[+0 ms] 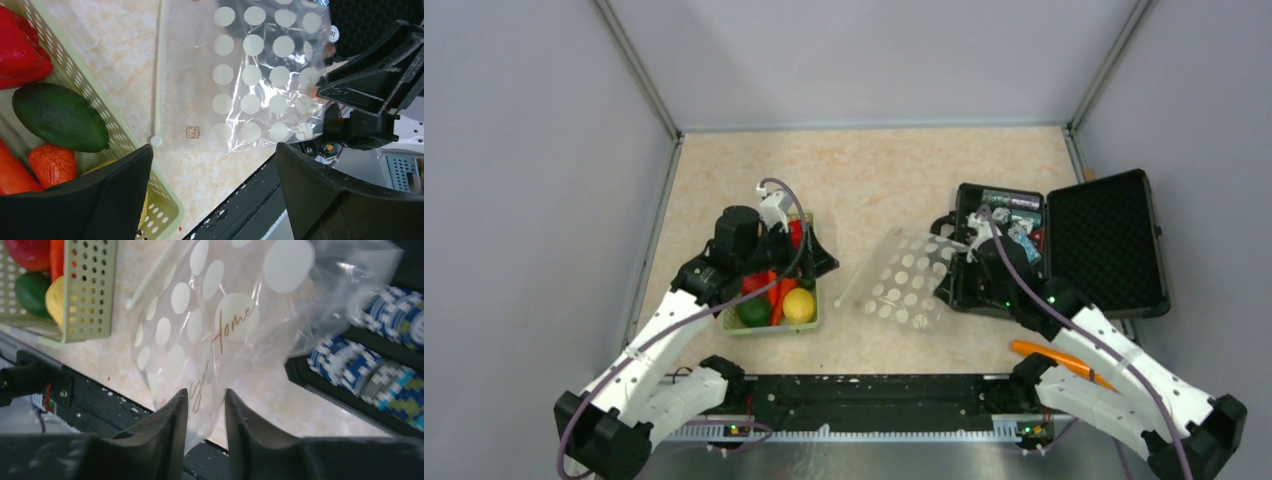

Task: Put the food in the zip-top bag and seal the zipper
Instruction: Place the zipper food storage bag at the center of the board, then pick up the zipper food storage bag at the center of the board.

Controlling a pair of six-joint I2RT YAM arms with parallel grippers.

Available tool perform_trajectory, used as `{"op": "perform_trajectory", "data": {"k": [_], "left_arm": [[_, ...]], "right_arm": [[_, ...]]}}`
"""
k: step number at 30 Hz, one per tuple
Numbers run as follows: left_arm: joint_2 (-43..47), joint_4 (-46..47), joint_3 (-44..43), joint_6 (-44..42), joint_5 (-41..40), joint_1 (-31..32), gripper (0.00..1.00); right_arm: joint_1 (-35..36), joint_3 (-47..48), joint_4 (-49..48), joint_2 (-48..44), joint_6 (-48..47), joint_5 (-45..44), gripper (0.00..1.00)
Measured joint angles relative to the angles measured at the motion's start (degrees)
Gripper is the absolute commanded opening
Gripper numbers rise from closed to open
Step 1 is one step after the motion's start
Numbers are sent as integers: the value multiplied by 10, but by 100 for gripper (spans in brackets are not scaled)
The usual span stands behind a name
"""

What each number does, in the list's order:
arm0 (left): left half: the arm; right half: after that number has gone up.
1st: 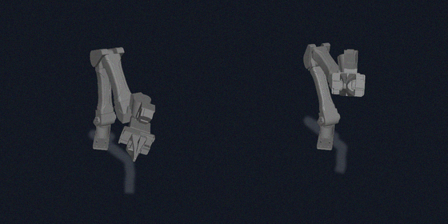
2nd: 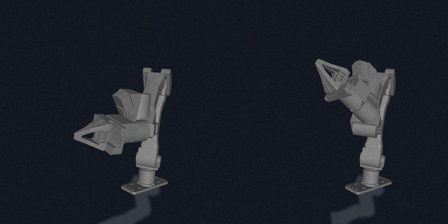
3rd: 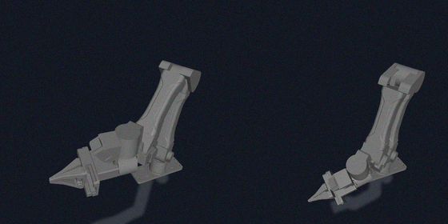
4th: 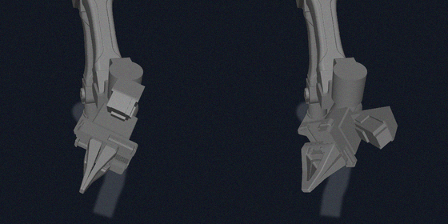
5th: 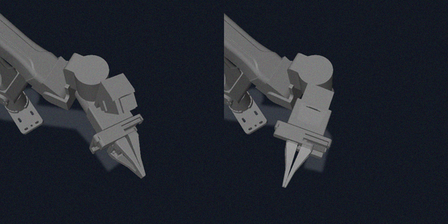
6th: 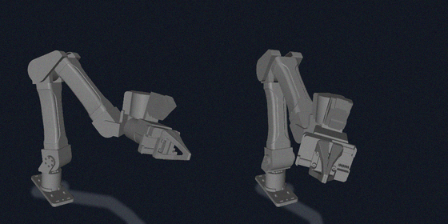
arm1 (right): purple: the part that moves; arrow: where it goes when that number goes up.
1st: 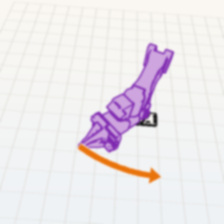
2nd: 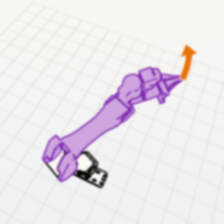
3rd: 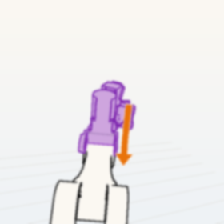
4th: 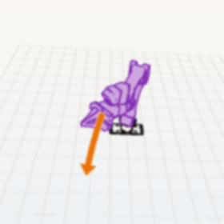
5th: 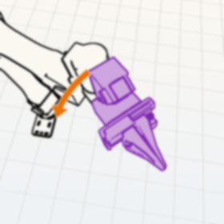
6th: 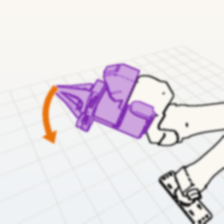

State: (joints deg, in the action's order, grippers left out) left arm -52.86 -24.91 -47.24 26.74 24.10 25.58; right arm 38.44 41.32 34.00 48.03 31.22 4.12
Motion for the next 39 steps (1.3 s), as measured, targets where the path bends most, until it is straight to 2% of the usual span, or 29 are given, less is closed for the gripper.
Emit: {"op": "perform_trajectory", "data": {"k": [1, 2, 3, 4, 8, 9, 11, 14, 17, 20, 25, 32, 36, 39], "left_arm": [[-3, 0, 0, -2, 0, 0, 92], [-5, 0, 0, -3, 0, 0, 92], [-7, 0, 0, -4, 1, 0, 92], [-9, 0, 0, -5, 1, 0, 92], [-14, 0, 0, -8, 5, 0, 93], [-14, 0, 0, -10, 5, 0, 93], [-14, 0, 0, -11, 5, 0, 93], [-14, 0, 0, -12, 4, 0, 93], [-14, -1, 0, -12, 2, 0, 93], [-4, -7, 1, -12, -8, 0, 94], [32, -17, 7, -12, -20, 0, 95], [64, -37, 16, -24, -30, 0, 96], [66, -49, 16, -33, -27, 0, 96], [66, -53, 18, -39, -24, 0, 96]], "right_arm": [[0, -6, 18, -21, 16, -21, 27], [0, -8, 40, -45, 30, -39, 52], [0, -8, 58, -66, 43, -56, 86], [0, -7, 70, -81, 57, -71, 94], [0, 27, 132, -111, 76, -134, 93], [0, 38, 137, -108, 76, -141, 90], [0, 54, 129, -97, 74, -139, 76], [4, 62, 80, -48, 72, -113, 76], [33, 80, 39, 38, 63, -117, 80], [57, 130, 10, 163, 32, -129, 81], [46, 290, -1, 376, -55, -152, 80], [-76, 443, -10, 552, -182, -8, 81], [-79, 527, 14, 665, -230, 36, 80], [-77, 536, 26, 713, -245, 46, 80]]}}
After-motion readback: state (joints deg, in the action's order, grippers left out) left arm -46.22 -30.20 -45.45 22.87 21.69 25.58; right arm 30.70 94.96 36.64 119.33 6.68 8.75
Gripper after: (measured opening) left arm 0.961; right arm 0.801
